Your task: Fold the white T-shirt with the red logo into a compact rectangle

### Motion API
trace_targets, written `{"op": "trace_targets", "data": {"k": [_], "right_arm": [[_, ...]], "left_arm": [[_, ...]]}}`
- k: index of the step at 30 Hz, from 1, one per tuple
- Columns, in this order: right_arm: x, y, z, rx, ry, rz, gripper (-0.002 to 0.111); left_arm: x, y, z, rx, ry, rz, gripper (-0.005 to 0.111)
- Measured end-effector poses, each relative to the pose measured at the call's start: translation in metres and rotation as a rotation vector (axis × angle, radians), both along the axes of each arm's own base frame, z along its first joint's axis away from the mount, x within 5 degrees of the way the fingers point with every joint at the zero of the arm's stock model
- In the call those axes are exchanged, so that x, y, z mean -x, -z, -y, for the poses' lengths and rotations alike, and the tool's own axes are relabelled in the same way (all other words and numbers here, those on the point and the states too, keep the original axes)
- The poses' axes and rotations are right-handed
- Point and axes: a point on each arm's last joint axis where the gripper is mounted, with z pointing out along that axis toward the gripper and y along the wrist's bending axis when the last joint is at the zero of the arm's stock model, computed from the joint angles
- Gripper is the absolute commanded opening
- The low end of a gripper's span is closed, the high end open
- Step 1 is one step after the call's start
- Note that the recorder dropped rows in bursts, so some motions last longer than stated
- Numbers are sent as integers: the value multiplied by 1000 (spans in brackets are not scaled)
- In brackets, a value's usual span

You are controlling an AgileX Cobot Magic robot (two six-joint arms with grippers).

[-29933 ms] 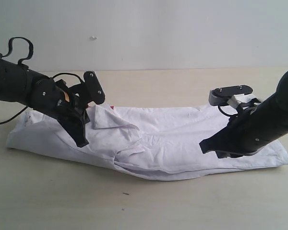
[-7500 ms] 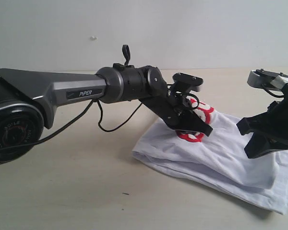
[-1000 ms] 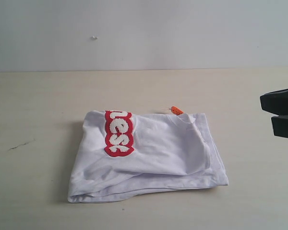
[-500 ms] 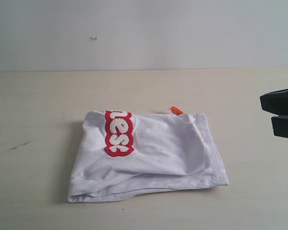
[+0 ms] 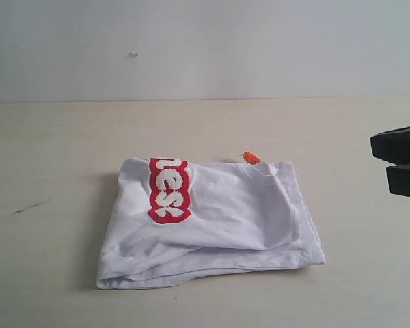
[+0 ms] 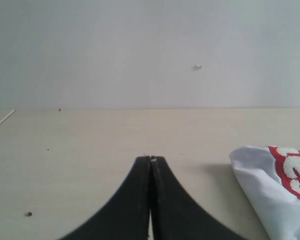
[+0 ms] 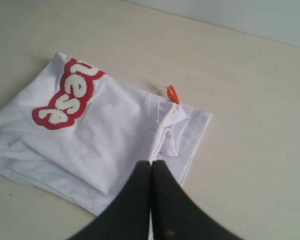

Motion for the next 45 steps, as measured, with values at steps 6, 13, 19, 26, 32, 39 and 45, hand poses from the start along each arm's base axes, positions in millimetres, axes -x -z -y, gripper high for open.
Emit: {"op": "trace_targets", "data": {"k": [6, 13, 19, 26, 32, 39, 45], "right_arm": [[0, 0, 0, 0, 0, 0, 0], [0, 0, 0, 0, 0, 0, 0], [0, 0, 0, 0, 0, 0, 0], [0, 0, 0, 0, 0, 0, 0], [0, 0, 0, -1, 1, -1, 0], [0, 0, 0, -1, 1, -1, 0], [0, 0, 0, -1, 1, -1, 0]], "left_arm": [[1, 7, -1, -10, -9, -71, 0], [2, 13, -2, -39, -15, -132, 0], [3, 18, -3, 3, -28, -188, 0], [4, 18, -3, 11, -37, -198, 0], [4, 18, -3, 11, -36, -198, 0], [4, 18, -3, 11, -36, -198, 0], [4, 18, -3, 11, -36, -198, 0]]}}
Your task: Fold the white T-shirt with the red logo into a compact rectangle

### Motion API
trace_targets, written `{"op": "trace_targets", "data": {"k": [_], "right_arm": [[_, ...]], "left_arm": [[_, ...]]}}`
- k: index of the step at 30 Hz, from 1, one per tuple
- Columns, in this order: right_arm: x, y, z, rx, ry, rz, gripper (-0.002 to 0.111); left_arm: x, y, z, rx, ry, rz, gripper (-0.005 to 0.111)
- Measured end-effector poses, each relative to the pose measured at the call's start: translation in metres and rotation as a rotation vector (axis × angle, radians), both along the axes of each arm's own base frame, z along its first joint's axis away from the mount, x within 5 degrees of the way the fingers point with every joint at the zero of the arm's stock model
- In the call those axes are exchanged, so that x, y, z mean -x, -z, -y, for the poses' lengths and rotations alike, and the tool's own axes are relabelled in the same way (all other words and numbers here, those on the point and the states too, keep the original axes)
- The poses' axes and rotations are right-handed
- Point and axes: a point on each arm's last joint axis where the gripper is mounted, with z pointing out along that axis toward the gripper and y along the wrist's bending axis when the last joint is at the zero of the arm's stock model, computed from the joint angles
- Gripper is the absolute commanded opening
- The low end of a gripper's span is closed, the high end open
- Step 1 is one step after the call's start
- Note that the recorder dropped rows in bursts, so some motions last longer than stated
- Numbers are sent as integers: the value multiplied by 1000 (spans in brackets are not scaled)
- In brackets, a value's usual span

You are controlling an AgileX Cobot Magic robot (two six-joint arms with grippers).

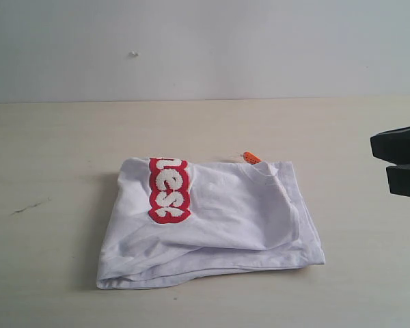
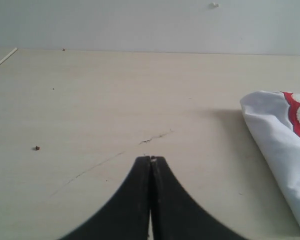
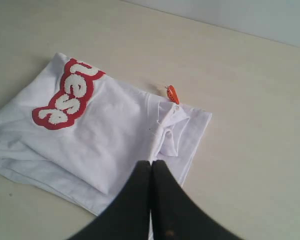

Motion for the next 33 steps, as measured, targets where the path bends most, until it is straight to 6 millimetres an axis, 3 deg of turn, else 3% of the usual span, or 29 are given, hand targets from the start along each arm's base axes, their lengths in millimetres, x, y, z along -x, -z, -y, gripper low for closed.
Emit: {"op": "trace_targets", "data": {"k": [9, 21, 33], "right_arm": [[3, -3, 1, 28, -1, 28, 0], [30, -35, 9, 53, 69, 266, 0], [57, -53, 23, 103, 180, 409, 0]], "left_arm": [[0, 0, 0, 0, 0, 0, 0], [0, 0, 0, 0, 0, -2, 0], [0, 1, 0, 0, 0, -6, 0]]}}
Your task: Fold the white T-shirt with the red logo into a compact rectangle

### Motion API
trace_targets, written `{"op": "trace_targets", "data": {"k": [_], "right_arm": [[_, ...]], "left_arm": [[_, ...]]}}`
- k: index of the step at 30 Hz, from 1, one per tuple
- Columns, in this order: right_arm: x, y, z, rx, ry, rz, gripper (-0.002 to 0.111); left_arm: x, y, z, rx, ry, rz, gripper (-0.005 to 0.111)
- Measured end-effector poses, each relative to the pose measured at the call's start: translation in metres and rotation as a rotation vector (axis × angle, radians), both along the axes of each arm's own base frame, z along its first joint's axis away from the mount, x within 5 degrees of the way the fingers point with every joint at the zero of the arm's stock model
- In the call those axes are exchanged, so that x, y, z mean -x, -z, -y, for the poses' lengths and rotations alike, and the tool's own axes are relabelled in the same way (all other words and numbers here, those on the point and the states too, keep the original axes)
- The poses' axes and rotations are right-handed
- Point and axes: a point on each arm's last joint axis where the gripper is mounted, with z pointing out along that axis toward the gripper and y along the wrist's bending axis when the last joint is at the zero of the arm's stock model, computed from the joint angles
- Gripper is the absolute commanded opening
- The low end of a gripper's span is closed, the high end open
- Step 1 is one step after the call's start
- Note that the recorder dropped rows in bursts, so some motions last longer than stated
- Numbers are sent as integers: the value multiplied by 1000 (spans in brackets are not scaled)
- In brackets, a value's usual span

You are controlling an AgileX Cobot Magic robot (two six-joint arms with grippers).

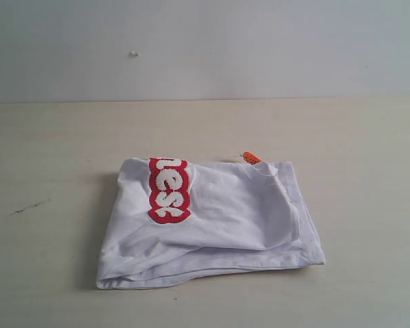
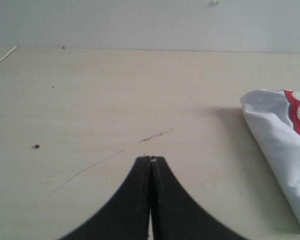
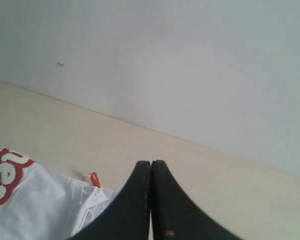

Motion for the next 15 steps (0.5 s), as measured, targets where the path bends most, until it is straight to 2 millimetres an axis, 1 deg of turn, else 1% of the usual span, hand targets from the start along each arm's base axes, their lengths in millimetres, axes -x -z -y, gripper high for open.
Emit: {"op": "trace_targets", "data": {"k": [11, 15], "right_arm": [[27, -11, 6, 72, 87, 116, 0], [40, -15, 9, 77, 155, 158, 0]], "left_arm": [[0, 0, 0, 0, 0, 0, 0], [0, 0, 0, 0, 0, -2, 0]]}}
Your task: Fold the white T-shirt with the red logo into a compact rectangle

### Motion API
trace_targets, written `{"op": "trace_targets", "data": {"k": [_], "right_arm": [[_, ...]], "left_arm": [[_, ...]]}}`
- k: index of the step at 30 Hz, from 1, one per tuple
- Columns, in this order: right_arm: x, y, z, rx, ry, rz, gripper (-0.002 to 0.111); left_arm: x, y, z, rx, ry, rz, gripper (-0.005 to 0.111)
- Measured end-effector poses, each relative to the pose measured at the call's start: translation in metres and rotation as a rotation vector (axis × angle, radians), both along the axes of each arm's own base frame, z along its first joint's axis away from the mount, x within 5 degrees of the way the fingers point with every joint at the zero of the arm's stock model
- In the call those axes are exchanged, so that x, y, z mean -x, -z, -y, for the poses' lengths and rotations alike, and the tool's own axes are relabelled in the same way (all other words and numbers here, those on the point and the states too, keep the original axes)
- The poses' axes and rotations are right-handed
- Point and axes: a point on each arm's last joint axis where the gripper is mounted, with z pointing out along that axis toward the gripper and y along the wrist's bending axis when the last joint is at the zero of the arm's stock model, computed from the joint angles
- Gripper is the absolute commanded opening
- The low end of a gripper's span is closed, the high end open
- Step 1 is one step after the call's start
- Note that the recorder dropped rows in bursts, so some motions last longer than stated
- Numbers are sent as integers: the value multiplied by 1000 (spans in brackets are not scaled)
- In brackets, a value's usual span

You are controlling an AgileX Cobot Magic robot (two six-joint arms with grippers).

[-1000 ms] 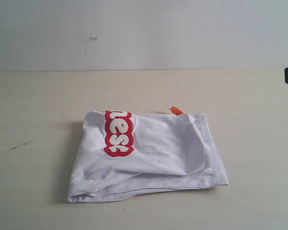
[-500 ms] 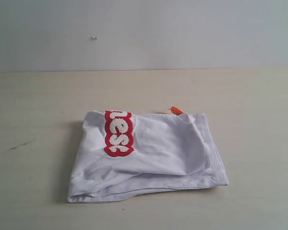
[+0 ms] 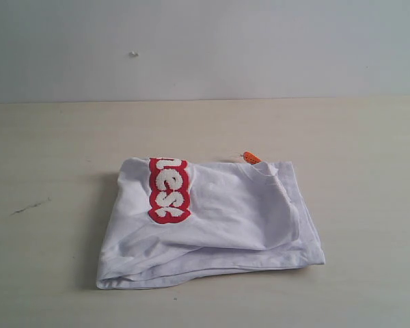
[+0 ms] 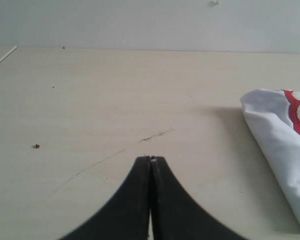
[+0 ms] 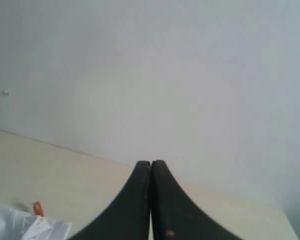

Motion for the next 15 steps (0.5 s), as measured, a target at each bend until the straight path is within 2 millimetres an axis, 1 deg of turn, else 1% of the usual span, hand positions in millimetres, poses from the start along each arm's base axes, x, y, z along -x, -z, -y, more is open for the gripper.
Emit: {"op": "trace_targets", "data": {"k": [3, 6, 9, 15], "right_arm": [[9, -2, 1, 1, 42, 31, 0], [13, -3, 3, -15, 67, 44, 0], [15, -3, 4, -42, 83, 47, 0], [15, -2, 6, -151, 110, 51, 0]], "left_arm": [[0, 0, 0, 0, 0, 0, 0], [0, 0, 0, 0, 0, 0, 0], [0, 0, 0, 0, 0, 0, 0], [0, 0, 0, 0, 0, 0, 0]]}}
